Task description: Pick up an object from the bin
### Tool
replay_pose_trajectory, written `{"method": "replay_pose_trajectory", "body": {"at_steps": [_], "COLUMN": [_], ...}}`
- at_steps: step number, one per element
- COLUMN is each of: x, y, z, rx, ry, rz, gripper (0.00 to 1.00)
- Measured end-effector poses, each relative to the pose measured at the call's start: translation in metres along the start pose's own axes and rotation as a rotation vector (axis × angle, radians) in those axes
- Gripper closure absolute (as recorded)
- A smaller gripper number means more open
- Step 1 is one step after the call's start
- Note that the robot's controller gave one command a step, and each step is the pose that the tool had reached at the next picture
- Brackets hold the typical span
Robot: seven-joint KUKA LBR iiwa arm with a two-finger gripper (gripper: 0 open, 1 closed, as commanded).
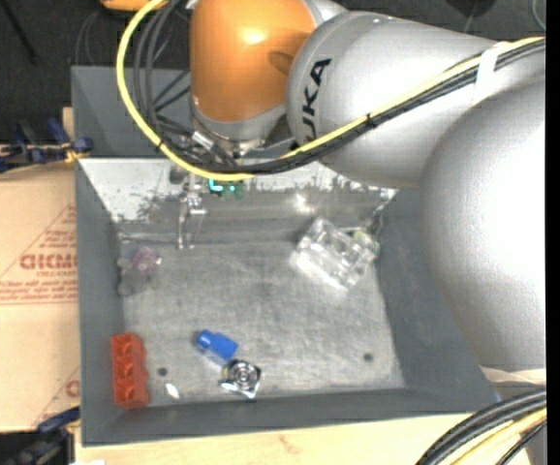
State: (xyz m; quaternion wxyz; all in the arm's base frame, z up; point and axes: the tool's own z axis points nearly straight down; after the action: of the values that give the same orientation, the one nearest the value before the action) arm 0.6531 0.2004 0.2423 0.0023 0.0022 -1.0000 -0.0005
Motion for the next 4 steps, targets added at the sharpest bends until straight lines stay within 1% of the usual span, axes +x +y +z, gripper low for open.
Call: {"method": "replay_pose_trajectory", "body": {"at_steps": [1,2,3,4], "x": [0.032,0.121,0.172,0.173], "y": [-0.016,-0.025,-0.092,-0.092], "z": [-0.031,0.105,0.168,0.167], "rx": [0.002,0.002,-0.004,-0.003], "ry": [-0.008,0.005,-0.03,-0.024], "rz": [-0.104,-0.011,-0.189,-0.186], "gripper": [0.0,0.0,0.0,1.0]}}
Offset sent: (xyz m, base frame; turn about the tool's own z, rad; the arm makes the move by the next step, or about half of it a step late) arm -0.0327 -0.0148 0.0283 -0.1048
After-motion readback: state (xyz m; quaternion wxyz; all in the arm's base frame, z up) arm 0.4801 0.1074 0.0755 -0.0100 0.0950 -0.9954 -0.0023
